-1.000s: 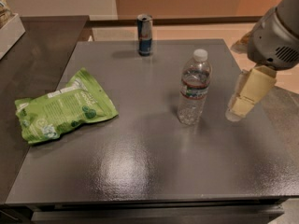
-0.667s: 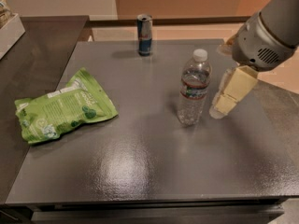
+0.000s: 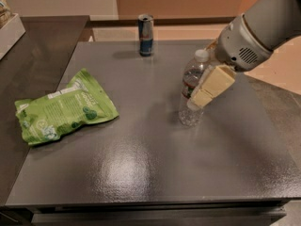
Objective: Move water bottle near redbull can
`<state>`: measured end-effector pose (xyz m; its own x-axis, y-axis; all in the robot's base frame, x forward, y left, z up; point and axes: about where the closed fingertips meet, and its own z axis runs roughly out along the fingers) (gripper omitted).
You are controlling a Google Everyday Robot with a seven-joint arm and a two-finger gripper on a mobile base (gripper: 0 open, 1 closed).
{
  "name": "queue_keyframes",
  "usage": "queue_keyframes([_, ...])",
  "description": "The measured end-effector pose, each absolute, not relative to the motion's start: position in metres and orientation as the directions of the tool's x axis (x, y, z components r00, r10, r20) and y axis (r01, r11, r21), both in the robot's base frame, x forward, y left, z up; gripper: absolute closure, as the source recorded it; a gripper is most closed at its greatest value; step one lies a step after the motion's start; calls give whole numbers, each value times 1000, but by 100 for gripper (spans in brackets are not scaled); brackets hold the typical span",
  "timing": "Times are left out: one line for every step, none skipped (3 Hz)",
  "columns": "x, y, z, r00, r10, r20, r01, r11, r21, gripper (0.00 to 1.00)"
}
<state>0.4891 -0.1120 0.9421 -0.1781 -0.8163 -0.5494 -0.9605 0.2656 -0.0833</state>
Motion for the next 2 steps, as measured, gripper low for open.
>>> queue_keyframes([490, -101, 946, -175, -780, -600, -964, 259, -56, 41])
queue_keyframes([495, -95, 952, -174, -763, -622, -963, 264, -54, 64])
